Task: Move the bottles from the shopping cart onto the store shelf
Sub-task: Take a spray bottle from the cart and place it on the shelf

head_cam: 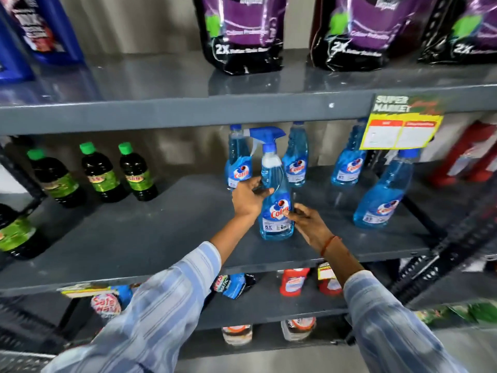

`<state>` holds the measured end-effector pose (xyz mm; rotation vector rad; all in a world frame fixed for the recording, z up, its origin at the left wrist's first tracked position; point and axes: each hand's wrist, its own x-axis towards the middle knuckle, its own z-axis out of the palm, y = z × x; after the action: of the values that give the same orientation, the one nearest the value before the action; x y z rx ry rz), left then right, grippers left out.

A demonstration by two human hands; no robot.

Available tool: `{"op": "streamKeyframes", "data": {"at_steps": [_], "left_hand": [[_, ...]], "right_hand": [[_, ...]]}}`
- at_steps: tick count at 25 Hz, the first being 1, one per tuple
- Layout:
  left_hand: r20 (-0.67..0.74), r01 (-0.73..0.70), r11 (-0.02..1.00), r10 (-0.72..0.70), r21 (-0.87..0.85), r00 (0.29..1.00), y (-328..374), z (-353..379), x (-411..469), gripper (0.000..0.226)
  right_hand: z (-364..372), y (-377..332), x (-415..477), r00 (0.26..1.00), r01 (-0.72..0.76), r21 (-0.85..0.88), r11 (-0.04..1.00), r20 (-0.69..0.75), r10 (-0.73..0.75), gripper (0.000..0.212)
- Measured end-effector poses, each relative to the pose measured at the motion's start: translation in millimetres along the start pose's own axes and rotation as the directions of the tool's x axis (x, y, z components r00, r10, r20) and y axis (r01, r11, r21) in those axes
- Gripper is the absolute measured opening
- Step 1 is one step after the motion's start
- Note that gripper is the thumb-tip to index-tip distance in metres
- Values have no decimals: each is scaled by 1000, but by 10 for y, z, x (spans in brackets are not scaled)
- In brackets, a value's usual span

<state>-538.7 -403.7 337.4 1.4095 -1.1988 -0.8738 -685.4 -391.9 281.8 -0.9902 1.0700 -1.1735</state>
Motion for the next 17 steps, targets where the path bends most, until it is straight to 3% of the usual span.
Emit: {"op": "streamKeyframes", "data": {"at_steps": [1, 4, 5, 7, 10, 13, 17], "left_hand": [[30, -10, 1000, 10, -2, 999, 16, 140, 27, 33], [90, -41, 999, 38, 36, 995, 92, 502, 92, 37], [96, -44, 998, 39, 44, 995, 115, 591, 92, 40], [72, -52, 997, 47, 63, 996, 157, 779, 57, 44], [86, -49, 999, 49, -7, 995, 184, 972, -68, 48], [85, -102, 995, 101, 17, 991, 138, 1055, -129, 48], [90, -127, 991, 124, 34, 988, 122, 1036, -114, 48]], "right_hand": [[-103, -47, 21, 1000, -2, 20, 1000, -14, 3, 35], [-407, -178, 56, 998, 40, 48, 998, -49, -38, 81], [-492, -196, 76, 997, 63, 65, 996, -50, -60, 87], [-690, -218, 121, 996, 91, 92, 992, -27, -89, 70], [-888, -199, 180, 992, 116, 41, 992, -55, -114, 16], [-989, -120, 208, 989, 120, -91, 989, -74, -127, 17], [-984, -92, 234, 990, 119, -123, 985, -60, -127, 25]]}}
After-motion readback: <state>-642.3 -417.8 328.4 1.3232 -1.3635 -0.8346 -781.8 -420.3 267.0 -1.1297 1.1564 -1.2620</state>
